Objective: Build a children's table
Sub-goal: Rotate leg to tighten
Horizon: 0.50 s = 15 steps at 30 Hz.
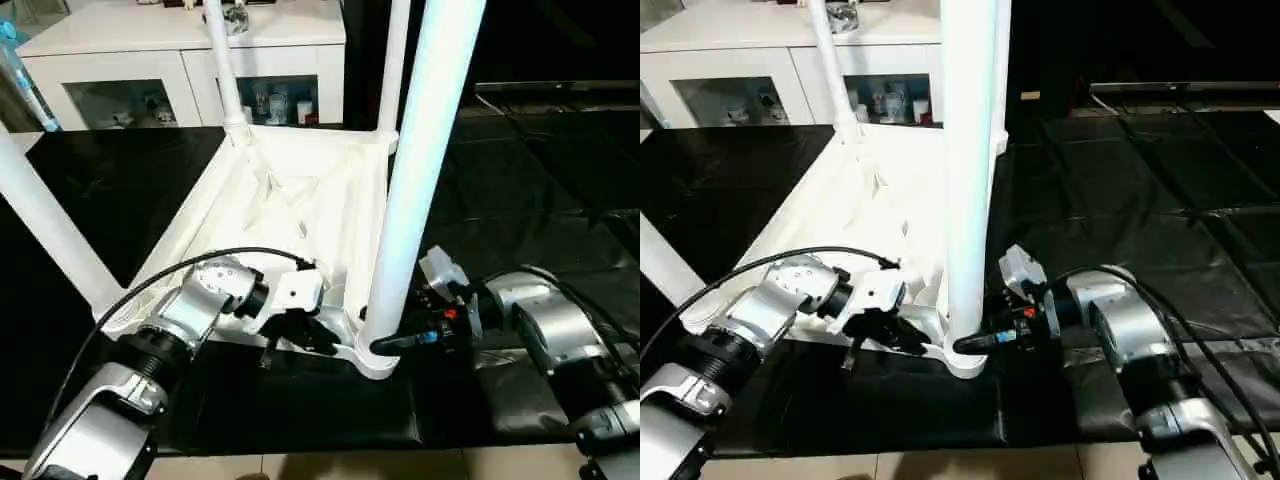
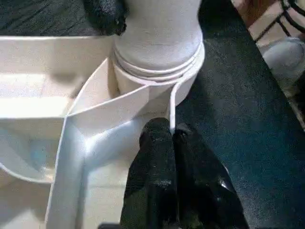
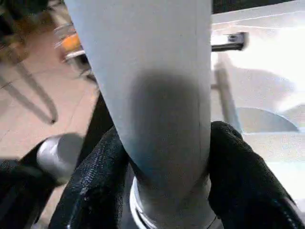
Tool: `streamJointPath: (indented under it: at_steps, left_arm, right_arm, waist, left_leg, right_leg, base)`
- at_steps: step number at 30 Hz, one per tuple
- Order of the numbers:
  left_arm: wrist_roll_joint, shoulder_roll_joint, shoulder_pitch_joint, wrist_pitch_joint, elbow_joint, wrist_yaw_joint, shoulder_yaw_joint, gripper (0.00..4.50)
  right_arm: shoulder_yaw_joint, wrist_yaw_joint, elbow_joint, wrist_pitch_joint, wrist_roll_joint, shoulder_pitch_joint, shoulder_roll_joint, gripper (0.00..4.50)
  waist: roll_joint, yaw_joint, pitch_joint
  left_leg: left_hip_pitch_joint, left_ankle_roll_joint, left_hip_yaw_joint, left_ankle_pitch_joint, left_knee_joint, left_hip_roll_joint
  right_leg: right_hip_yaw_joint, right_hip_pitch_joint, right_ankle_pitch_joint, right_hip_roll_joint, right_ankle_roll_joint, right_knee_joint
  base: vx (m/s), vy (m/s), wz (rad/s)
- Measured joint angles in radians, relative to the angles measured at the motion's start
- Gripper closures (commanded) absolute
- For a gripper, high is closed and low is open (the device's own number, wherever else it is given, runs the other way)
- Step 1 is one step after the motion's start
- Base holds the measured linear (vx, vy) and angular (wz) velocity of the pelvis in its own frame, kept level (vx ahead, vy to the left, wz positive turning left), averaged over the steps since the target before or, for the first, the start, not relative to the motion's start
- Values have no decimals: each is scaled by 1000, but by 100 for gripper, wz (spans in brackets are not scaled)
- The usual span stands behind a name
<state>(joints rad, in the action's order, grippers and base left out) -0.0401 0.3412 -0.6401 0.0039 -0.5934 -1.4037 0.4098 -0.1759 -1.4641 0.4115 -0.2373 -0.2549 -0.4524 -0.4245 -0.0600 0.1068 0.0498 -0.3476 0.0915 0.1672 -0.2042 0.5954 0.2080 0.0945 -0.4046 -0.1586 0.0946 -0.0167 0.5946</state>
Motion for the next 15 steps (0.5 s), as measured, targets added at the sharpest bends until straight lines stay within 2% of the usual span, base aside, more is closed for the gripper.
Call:
streamJointPath:
  at_steps: [2, 5, 8, 10, 12, 15]
  left_arm:
    - [-5, -10, 0, 34, -5, 37, -13, 450]
    - [-15, -27, -2, 96, -20, 112, -42, 450]
    - [-31, -62, -11, 169, -32, 219, -72, 450]
    - [-35, -101, -24, 221, -49, 302, -91, 450]
    - [-35, -154, -34, 282, -65, 403, -126, 450]
    - [-34, -213, -41, 331, -81, 509, -161, 450]
  right_arm:
    - [19, 61, -19, -14, 2, 23, 12, 244]
    - [45, 204, -44, -43, 37, 33, 59, 247]
    - [76, 399, -46, -61, 83, 29, 130, 248]
    - [98, 548, -40, -84, 121, 11, 185, 249]
    - [131, 710, -26, -115, 151, -10, 245, 249]
    - [158, 859, -4, -137, 175, -36, 297, 250]
  waist:
    - [0, -5, 0]
    - [-1, -25, -1]
    - [-1, -62, -2]
    - [-3, -86, -2]
    - [-7, -113, -3]
    - [-9, -143, -3]
  left_leg:
    - [2, 0, 0, 0, 0, 0]
    - [9, 0, 1, 0, 1, 0]
    - [13, 0, 0, 0, 1, -2]
    - [13, 0, -4, 0, 1, -3]
    - [8, 0, -16, 0, 2, -2]
    - [6, -1, -28, 0, 1, 0]
  right_leg:
    - [0, 2, -3, 0, 4, 0]
    - [-1, 7, -3, 0, 5, 0]
    - [1, 9, -3, 0, 5, -5]
    - [9, 9, -3, -1, 5, -17]
    - [27, 15, -3, 0, 5, -35]
    - [44, 24, -3, 1, 5, -57]
  base:
    - [0, 0, 0]
    - [0, 0, 0]
    - [0, 0, 0]
    - [0, 0, 0]
    - [0, 0, 0]
    - [0, 0, 0]
